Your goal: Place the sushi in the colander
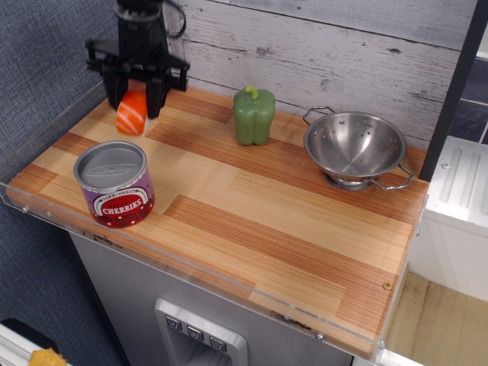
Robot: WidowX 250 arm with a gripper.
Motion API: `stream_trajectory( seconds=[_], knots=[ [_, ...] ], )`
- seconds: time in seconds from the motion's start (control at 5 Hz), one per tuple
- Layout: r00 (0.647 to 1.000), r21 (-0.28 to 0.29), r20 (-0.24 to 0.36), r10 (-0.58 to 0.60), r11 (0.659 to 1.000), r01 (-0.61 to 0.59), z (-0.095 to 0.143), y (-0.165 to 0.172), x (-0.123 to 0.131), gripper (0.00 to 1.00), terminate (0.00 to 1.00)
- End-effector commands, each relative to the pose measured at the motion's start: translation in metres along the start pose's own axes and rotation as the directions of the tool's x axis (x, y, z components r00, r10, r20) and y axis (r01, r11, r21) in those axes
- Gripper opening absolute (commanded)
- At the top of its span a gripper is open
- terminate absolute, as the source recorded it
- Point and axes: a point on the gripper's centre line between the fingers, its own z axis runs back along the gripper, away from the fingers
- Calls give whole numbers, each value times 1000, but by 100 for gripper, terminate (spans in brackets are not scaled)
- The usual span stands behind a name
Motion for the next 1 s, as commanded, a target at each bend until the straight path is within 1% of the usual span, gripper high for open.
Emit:
stream_trajectory(
  seconds=[0.0, 0.2, 0.4, 0.6, 0.8],
  knots=[
    [990, -49, 130, -49, 997, 56, 65, -27, -1, 0, 0],
    [982, -64, 167, -93, 992, 105, 86, -45, -11, 0, 0],
    [969, -74, 186, -163, 981, 180, 100, -68, -21, 0, 0],
    [957, -81, 194, -216, 969, 236, 108, -85, -25, 0, 0],
    [935, -126, 187, -301, 937, 326, 105, -106, -22, 0, 0]
  ],
)
